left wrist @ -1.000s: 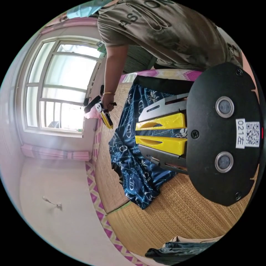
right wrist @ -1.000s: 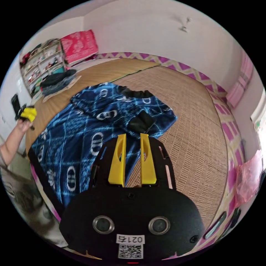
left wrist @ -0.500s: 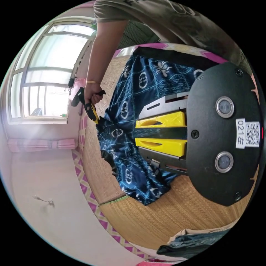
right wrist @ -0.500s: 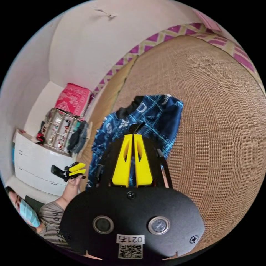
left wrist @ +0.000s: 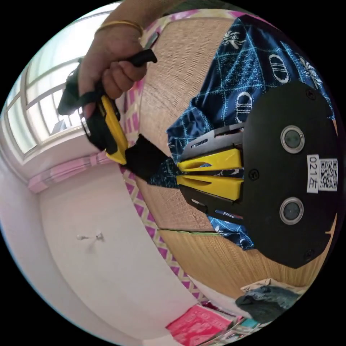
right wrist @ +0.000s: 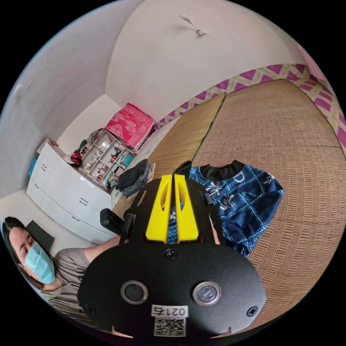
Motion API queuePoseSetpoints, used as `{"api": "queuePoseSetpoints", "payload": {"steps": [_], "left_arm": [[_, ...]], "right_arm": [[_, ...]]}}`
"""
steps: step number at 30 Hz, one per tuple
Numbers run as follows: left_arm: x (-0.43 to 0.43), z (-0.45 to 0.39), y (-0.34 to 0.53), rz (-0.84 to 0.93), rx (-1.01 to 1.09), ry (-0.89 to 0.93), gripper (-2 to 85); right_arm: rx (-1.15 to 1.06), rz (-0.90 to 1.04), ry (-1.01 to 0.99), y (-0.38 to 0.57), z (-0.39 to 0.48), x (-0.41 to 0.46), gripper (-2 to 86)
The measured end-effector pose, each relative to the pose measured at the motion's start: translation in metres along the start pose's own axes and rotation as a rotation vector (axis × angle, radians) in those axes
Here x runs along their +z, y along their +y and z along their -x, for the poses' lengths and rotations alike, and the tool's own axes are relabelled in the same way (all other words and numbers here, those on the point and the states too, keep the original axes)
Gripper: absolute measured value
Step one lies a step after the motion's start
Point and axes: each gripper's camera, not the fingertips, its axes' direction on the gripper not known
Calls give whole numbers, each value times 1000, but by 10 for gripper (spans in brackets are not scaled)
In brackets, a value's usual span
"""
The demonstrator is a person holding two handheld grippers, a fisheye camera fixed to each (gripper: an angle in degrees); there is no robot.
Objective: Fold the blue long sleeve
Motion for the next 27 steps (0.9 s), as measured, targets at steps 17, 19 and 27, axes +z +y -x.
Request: {"api": "queuePoseSetpoints", "payload": {"steps": [17,19,27], "left_arm": [[-195,202,422,-50,-832,-309,-9],[-190,196,469,-67,-898,-283,-9],[-184,135,603,-209,-1019,-147,-9]], "right_arm": [[-47,287,134,29,8,125,54],[-81,327,148,23,20,149,55],[-567,491,311,-3,129,326,80]]}}
